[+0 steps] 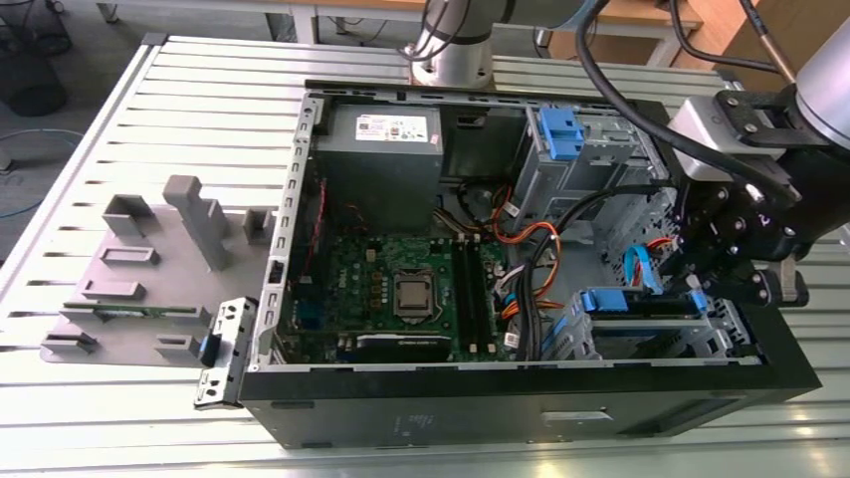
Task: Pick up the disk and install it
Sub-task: 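Insert the first disk wire, then insert the second disk wire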
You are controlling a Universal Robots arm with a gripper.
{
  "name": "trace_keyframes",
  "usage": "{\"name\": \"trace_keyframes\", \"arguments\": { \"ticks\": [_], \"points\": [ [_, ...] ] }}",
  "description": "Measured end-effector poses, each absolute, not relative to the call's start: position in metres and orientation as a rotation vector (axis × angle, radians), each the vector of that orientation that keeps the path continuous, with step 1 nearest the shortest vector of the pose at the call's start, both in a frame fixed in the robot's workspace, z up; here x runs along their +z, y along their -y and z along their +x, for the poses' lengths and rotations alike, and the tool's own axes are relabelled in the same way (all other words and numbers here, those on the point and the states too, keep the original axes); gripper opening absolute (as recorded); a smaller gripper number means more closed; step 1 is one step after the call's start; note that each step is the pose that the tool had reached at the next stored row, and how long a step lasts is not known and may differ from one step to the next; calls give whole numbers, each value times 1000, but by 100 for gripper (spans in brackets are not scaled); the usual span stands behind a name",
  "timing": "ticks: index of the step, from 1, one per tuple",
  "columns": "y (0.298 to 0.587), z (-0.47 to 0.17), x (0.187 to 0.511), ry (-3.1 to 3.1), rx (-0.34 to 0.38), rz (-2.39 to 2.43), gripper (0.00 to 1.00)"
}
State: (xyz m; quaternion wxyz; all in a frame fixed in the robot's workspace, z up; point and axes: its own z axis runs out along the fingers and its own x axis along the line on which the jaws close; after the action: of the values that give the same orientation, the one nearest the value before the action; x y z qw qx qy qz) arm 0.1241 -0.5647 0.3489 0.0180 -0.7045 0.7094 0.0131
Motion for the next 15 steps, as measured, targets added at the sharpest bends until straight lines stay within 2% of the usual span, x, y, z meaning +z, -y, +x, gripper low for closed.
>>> {"name": "trace_keyframes", "arguments": {
  "ticks": [15],
  "points": [
    [565,126,351,-2204,41,-2188,24]
  ]
}}
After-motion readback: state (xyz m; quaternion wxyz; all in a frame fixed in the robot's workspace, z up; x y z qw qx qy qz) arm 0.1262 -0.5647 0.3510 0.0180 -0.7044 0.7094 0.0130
